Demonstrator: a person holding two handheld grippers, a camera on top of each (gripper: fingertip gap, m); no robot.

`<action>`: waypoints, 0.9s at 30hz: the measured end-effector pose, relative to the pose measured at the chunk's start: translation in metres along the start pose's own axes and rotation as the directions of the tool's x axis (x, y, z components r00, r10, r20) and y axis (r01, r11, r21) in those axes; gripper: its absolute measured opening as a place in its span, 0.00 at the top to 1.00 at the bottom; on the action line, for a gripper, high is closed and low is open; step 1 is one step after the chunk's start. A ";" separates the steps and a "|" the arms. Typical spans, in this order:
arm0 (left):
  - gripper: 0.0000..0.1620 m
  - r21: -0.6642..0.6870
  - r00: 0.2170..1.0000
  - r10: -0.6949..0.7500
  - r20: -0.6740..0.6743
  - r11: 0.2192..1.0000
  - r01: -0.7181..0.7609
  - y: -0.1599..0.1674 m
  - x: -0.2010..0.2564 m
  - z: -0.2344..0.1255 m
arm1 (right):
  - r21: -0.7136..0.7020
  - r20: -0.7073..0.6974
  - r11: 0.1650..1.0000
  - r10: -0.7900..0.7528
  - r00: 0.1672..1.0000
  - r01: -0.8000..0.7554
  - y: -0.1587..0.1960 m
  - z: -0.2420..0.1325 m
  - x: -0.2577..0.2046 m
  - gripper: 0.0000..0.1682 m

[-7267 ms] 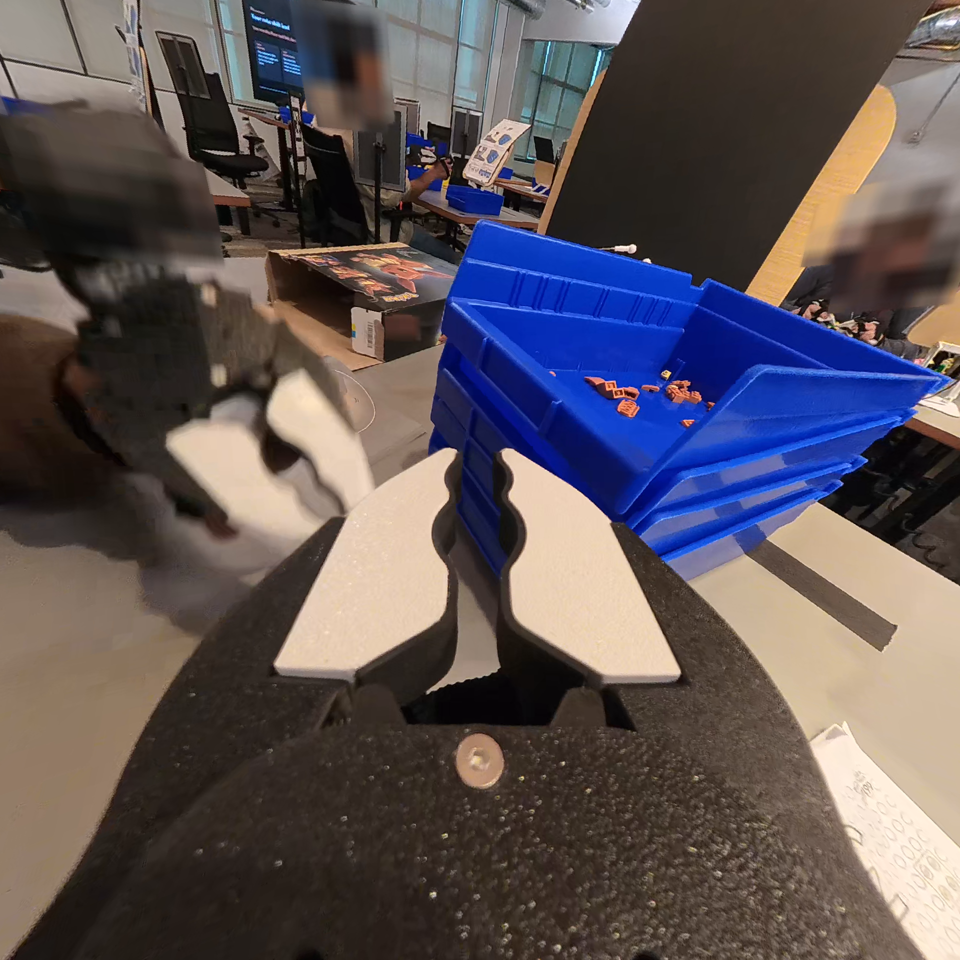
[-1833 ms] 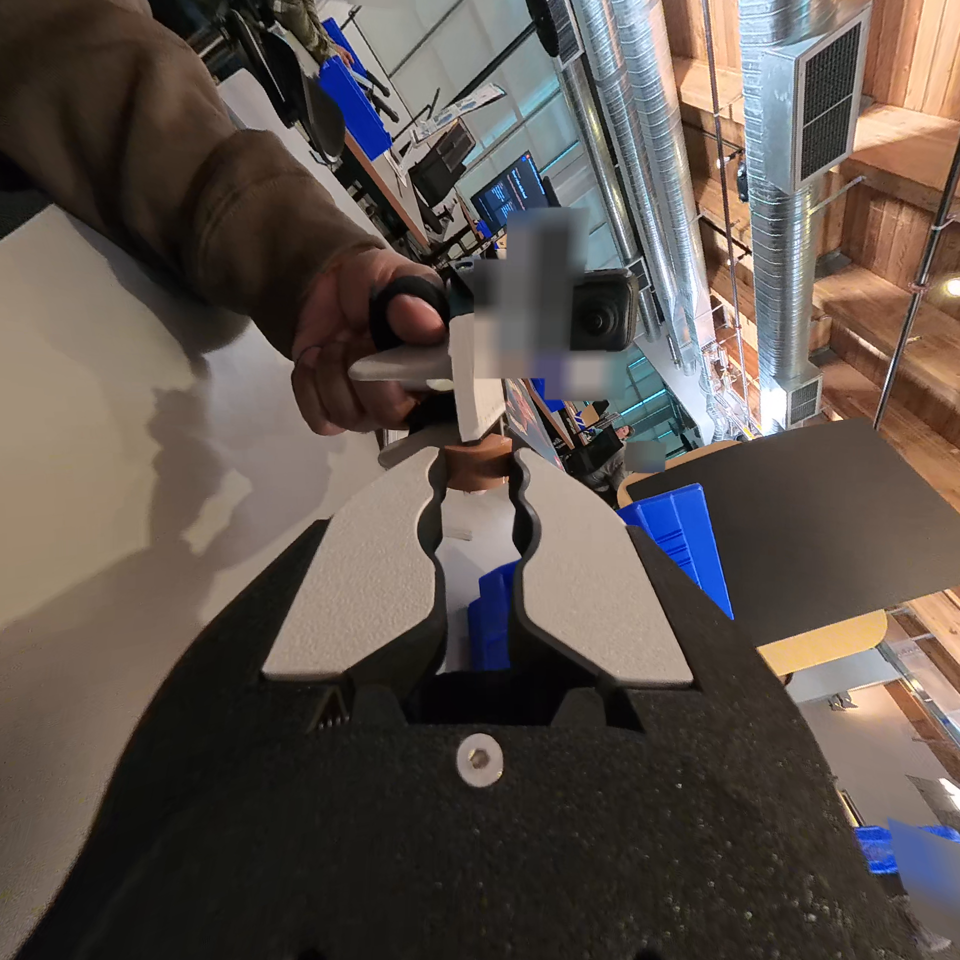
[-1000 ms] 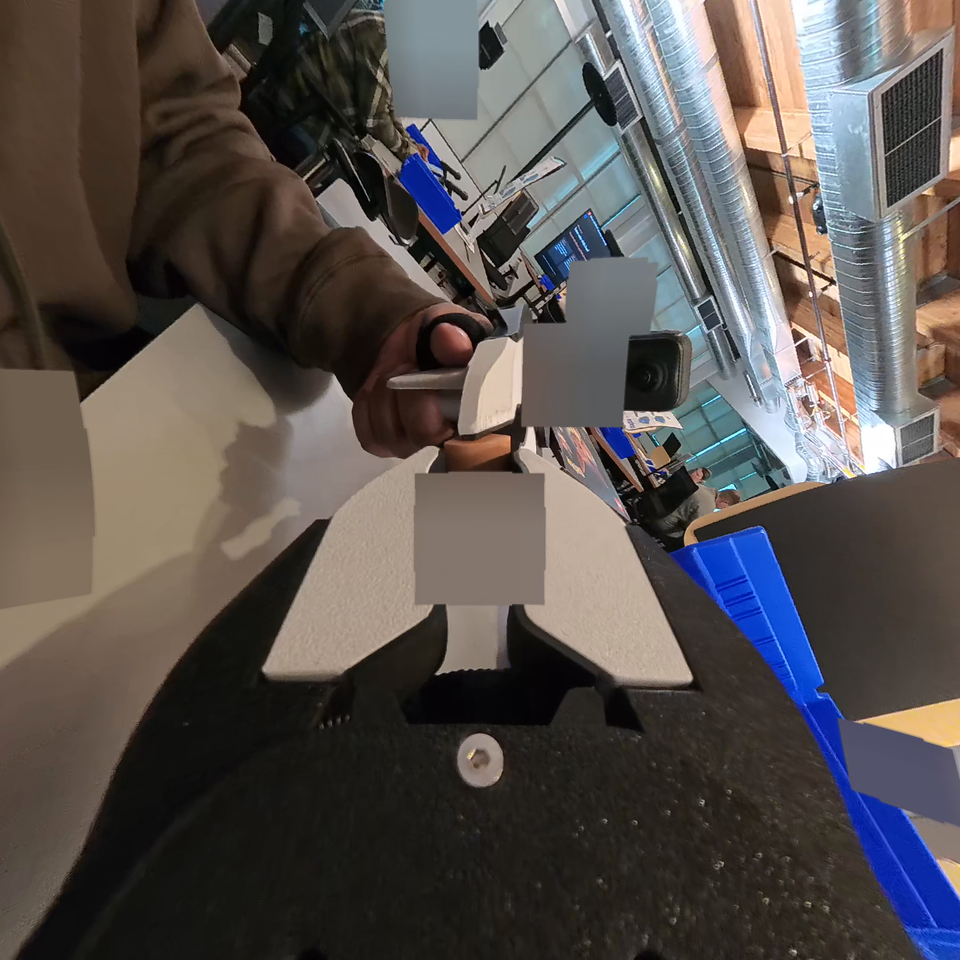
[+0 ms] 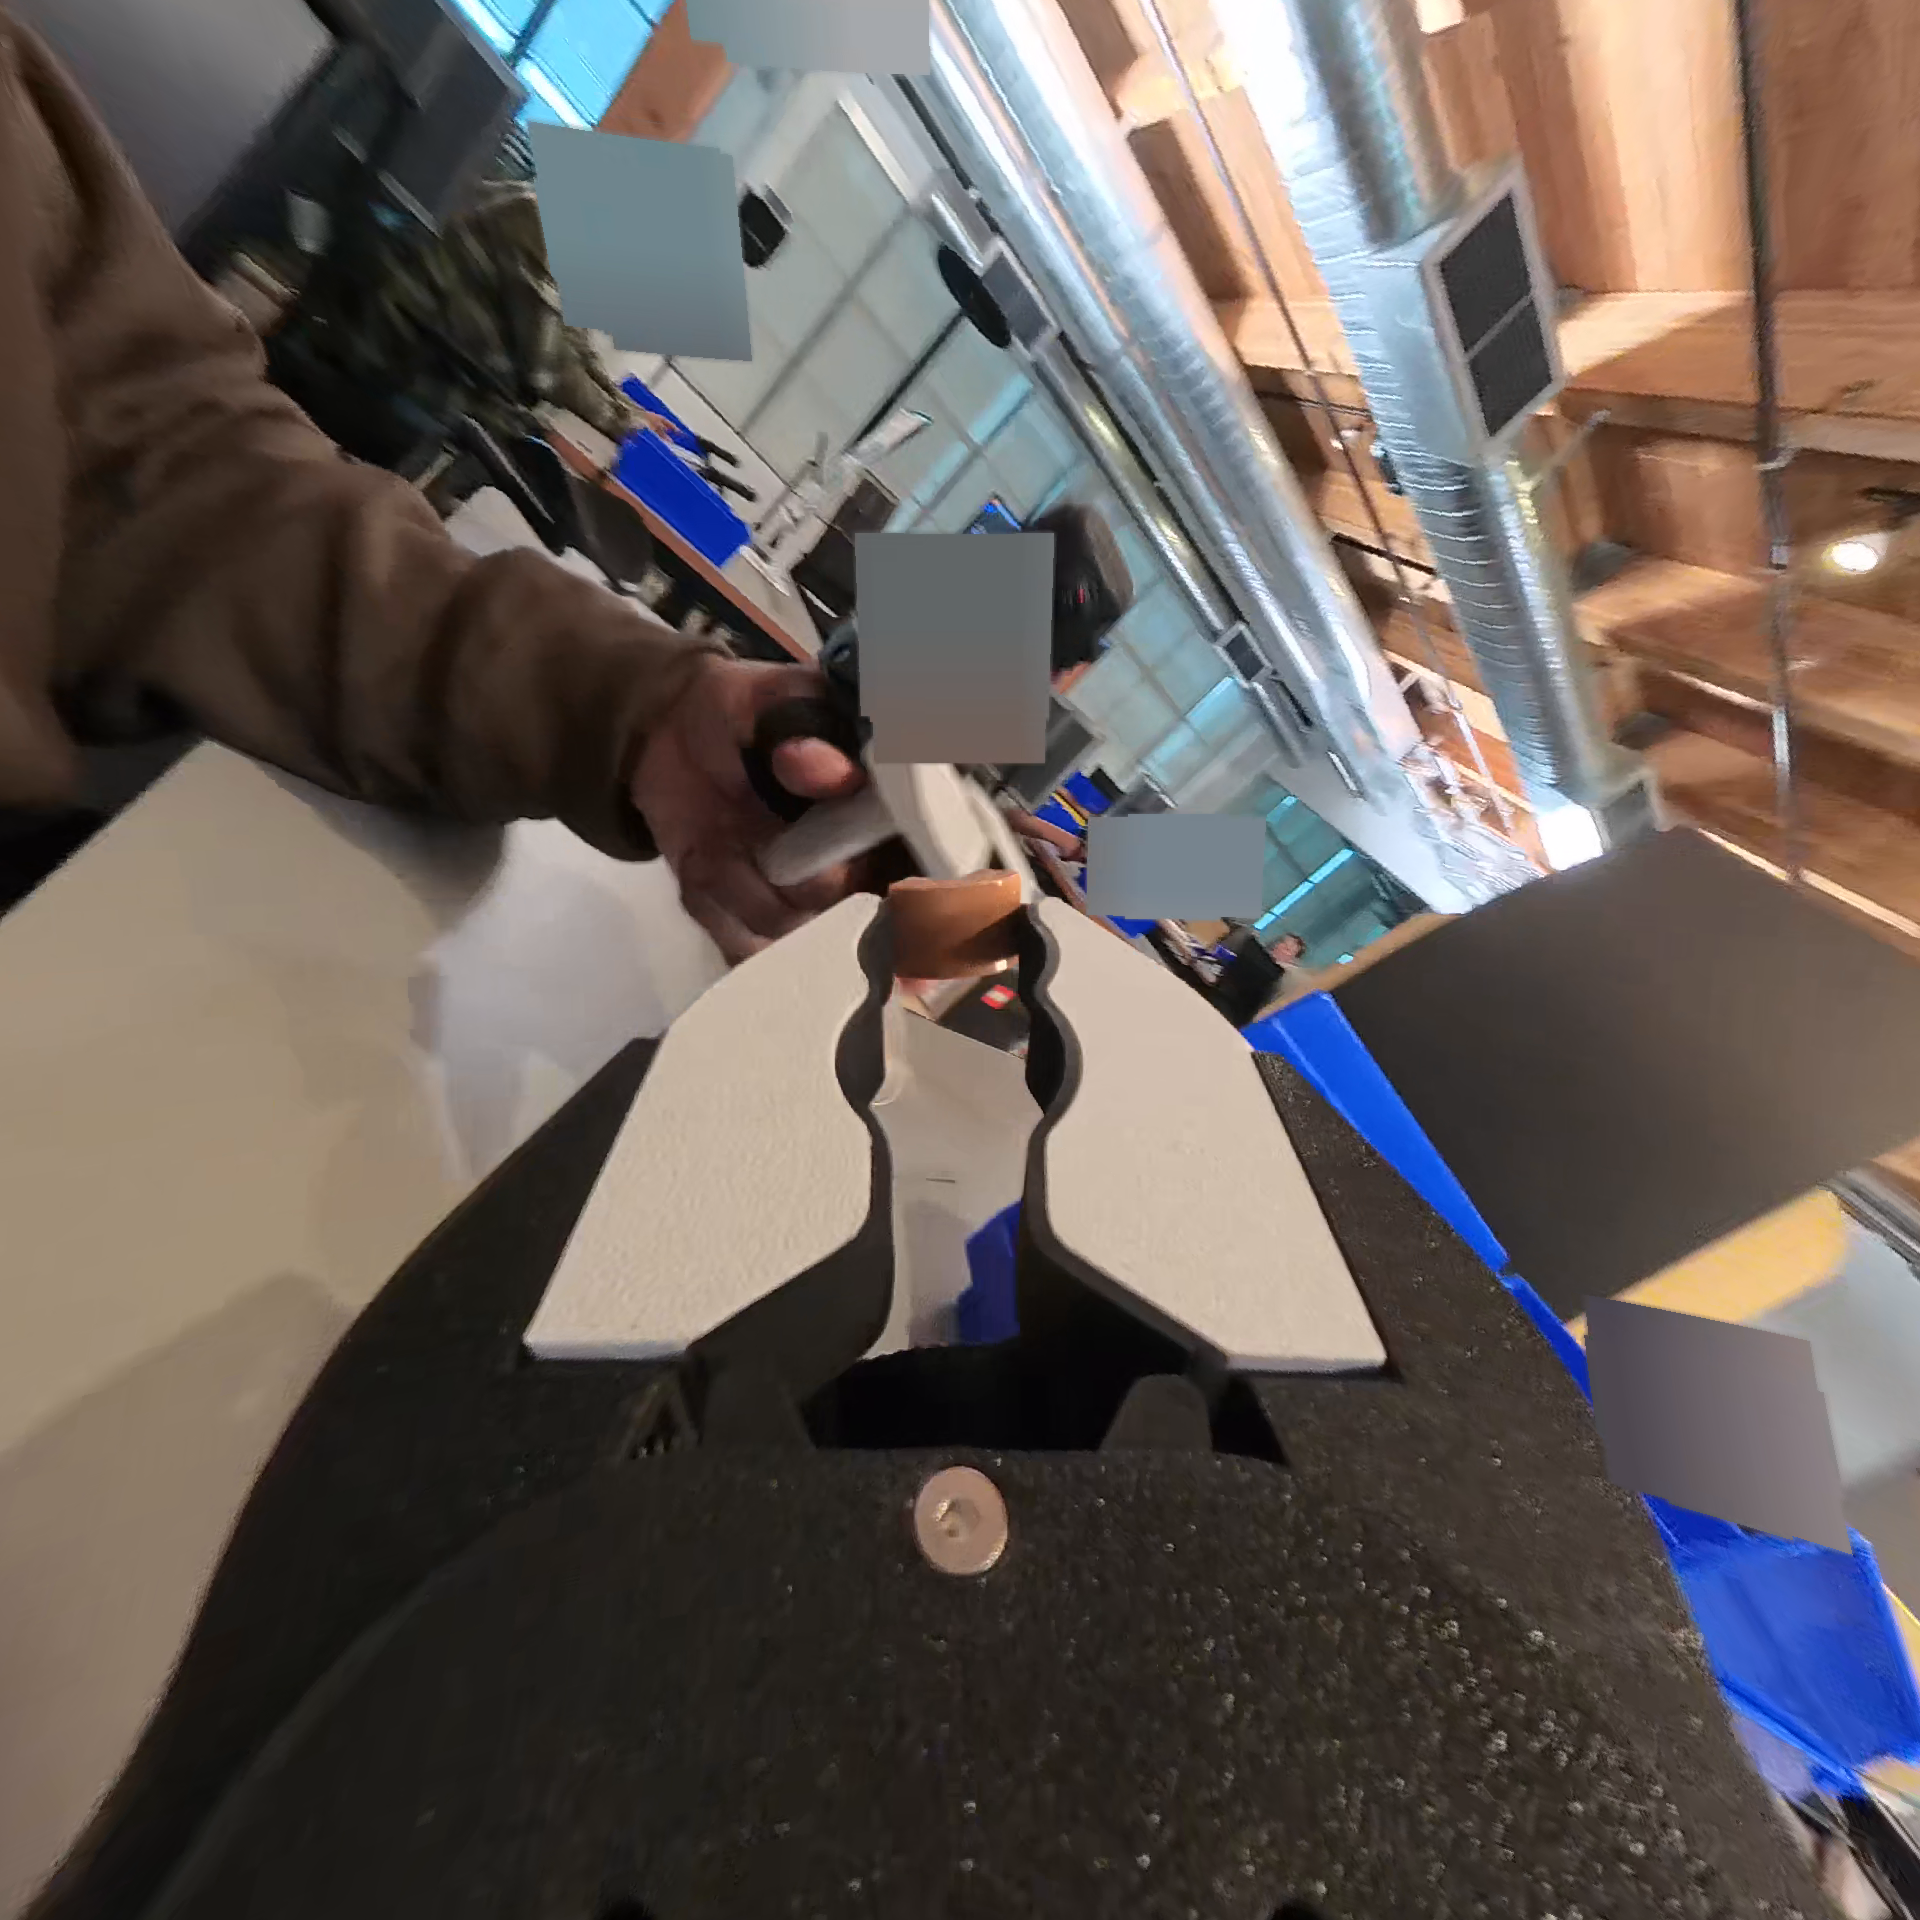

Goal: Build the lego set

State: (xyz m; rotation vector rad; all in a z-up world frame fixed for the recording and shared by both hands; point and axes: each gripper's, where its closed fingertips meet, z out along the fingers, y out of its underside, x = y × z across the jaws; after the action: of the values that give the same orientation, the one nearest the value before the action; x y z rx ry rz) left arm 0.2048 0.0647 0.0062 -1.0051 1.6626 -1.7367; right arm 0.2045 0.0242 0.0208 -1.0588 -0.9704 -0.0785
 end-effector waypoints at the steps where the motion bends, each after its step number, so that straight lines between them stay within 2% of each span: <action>1: 0.90 -0.001 0.995 0.049 0.086 0.999 -0.049 -0.010 -0.012 -0.001 | -0.006 -0.019 1.000 0.000 1.000 0.000 0.001 0.000 0.003 0.87; 3: 0.90 -0.027 0.949 0.155 0.275 0.988 -0.153 -0.040 -0.040 -0.005 | -0.022 -0.043 1.000 -0.008 0.999 0.007 0.004 0.001 0.006 0.87; 5: 0.90 -0.095 0.841 0.286 0.459 0.957 -0.273 -0.081 -0.073 -0.011 | -0.037 -0.064 0.999 -0.022 0.998 0.020 0.006 0.002 0.009 0.87; 7: 0.90 -0.157 0.728 0.371 0.577 0.925 -0.347 -0.121 -0.107 -0.014 | -0.049 -0.069 0.998 -0.037 0.997 0.034 0.007 0.003 0.008 0.87; 10: 0.89 -0.258 0.680 0.341 0.649 0.940 -0.225 -0.139 -0.163 -0.010 | -0.066 -0.069 0.997 -0.047 0.997 0.042 0.009 0.004 0.007 0.87; 11: 0.83 -0.268 0.671 0.318 0.669 0.946 -0.181 -0.138 -0.179 -0.009 | -0.072 -0.069 0.996 -0.048 0.996 0.044 0.010 0.004 0.007 0.86; 14: 0.75 -0.259 0.668 0.264 0.696 0.960 -0.109 -0.128 -0.204 -0.010 | -0.086 -0.070 0.995 -0.053 0.996 0.047 0.011 0.002 0.008 0.86; 19: 0.74 -0.169 0.692 0.227 0.685 0.974 -0.152 -0.106 -0.184 -0.022 | -0.105 -0.138 0.994 -0.012 0.990 -0.003 0.010 -0.003 0.027 0.86; 23: 0.75 -0.137 0.742 0.219 0.634 0.976 -0.171 -0.062 -0.143 -0.031 | -0.225 -0.249 0.971 0.018 0.968 -0.076 0.021 -0.008 0.075 0.86; 27: 0.78 -0.173 0.707 0.266 0.655 0.964 -0.203 -0.022 -0.128 -0.046 | -0.451 -0.416 0.871 -0.012 0.909 -0.194 0.063 -0.002 0.154 0.86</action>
State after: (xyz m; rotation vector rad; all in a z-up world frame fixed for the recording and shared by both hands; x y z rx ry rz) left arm 0.2450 0.1964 0.0104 -1.2137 1.3064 -0.9495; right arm 0.3285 0.1138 0.0850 -1.4788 -0.5191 -0.4688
